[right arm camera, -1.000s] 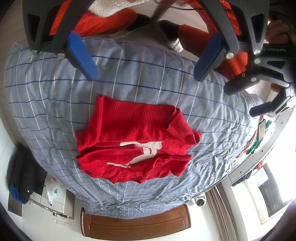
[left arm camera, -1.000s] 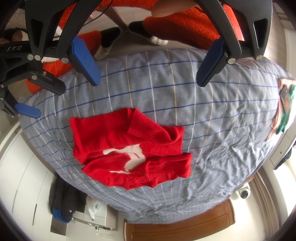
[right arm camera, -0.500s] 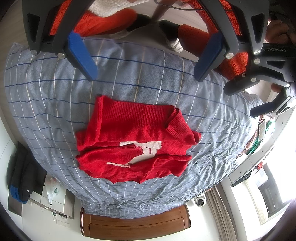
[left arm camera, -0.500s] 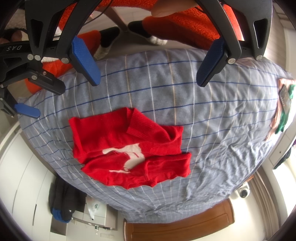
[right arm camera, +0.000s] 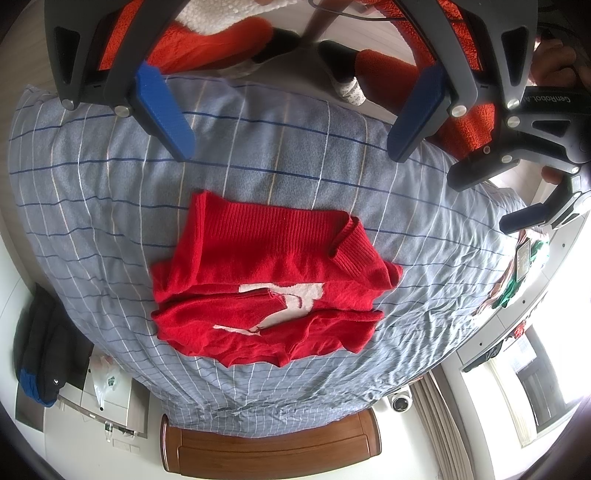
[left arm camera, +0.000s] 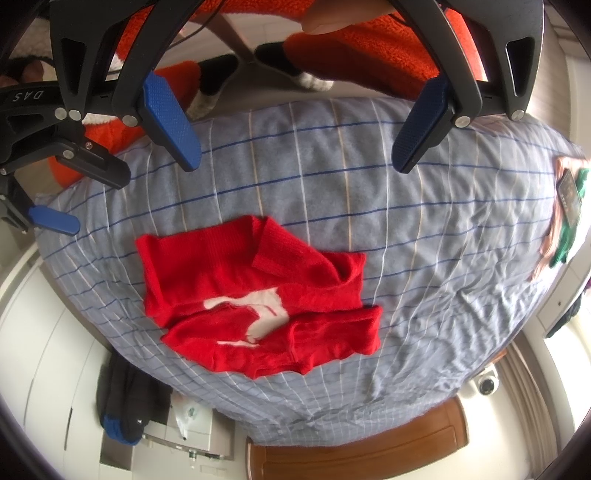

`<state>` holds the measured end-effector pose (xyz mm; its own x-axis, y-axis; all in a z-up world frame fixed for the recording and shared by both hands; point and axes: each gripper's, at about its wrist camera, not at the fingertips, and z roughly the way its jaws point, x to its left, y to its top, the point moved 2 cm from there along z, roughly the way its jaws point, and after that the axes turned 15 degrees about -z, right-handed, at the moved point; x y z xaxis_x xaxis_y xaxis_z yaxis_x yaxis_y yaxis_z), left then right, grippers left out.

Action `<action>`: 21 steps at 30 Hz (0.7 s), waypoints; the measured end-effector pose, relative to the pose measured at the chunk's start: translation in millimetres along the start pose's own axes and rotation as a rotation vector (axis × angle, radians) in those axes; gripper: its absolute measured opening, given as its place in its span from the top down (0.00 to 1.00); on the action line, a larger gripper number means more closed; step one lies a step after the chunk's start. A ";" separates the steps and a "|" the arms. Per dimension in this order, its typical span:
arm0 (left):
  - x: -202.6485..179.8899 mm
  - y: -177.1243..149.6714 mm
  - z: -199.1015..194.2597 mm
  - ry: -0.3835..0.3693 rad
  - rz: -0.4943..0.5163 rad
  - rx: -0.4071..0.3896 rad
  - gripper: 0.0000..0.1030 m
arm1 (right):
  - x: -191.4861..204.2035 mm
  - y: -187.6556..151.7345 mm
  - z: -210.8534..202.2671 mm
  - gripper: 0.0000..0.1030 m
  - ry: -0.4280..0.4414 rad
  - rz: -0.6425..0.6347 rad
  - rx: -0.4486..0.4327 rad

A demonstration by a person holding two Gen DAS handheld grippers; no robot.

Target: Fold small clothes

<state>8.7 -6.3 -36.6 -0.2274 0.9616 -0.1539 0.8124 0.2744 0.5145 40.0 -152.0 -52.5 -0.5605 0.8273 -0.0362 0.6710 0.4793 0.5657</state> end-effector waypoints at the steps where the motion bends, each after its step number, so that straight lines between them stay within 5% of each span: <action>1: -0.6 -0.2 0.4 0.004 0.003 -0.002 0.00 | -0.1 -0.7 0.7 0.00 0.000 0.000 0.001; 21: -1.7 -0.7 2.8 0.020 0.014 -0.017 0.00 | -0.8 -1.1 2.9 0.00 0.005 0.004 0.011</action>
<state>10.1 -8.1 -39.0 -0.2265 0.9654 -0.1295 0.8067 0.2604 0.5304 41.2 -152.3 -55.4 -0.5604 0.8277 -0.0294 0.6786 0.4792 0.5567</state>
